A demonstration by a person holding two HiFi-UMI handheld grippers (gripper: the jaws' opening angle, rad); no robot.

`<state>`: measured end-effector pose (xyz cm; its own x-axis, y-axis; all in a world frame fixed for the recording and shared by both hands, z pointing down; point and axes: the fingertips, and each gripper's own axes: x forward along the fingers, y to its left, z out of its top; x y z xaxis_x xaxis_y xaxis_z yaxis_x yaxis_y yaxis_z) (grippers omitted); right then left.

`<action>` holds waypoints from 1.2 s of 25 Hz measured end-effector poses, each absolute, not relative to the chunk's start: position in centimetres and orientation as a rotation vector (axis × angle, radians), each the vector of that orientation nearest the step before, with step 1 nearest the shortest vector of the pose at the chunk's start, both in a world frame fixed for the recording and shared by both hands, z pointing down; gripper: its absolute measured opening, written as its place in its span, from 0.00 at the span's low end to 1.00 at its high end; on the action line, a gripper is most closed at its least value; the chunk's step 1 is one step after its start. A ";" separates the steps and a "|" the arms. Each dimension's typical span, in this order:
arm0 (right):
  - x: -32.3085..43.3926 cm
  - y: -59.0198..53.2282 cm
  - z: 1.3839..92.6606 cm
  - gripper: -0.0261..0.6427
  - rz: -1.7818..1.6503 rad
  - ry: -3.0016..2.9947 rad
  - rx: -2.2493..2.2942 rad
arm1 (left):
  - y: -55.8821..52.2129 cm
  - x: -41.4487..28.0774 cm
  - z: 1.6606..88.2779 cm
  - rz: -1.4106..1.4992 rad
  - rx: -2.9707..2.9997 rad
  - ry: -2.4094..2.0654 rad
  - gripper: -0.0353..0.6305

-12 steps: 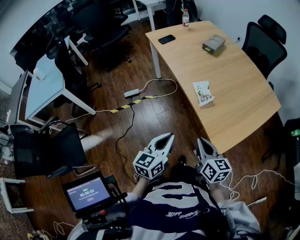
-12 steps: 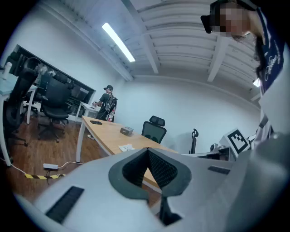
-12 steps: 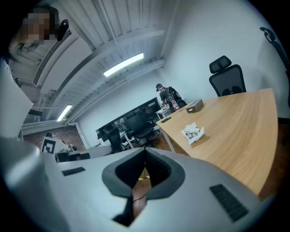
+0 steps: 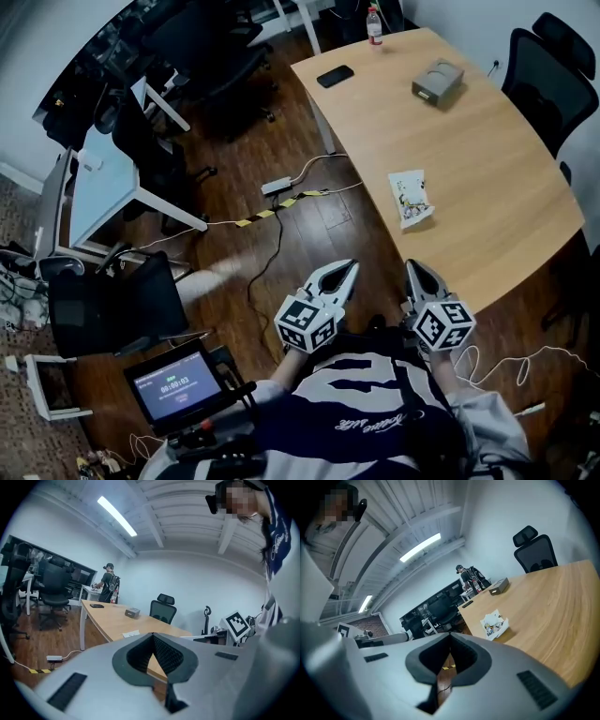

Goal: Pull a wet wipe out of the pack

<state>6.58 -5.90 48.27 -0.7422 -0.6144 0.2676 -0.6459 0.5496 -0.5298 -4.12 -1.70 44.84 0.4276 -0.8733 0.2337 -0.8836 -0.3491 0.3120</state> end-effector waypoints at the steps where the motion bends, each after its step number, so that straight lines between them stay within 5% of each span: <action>1: 6.7 -6.3 48.5 0.03 0.979 -2.716 1.107 | -2.1 -4.1 45.0 0.054 2.296 -1.495 0.06; 13: 7.4 -10.8 52.1 0.03 1.056 -2.608 1.221 | -8.8 -3.7 48.4 0.145 2.331 -1.330 0.06; 30: 3.9 -23.5 57.7 0.20 1.099 -2.173 1.487 | -27.2 -6.3 54.7 0.446 2.439 -0.860 0.06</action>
<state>3.88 -23.47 57.67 -0.4270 -0.6679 0.6096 -0.8868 0.1777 -0.4266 -6.26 -27.19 54.73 0.7454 -0.4850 0.4573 -0.6532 -0.6683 0.3559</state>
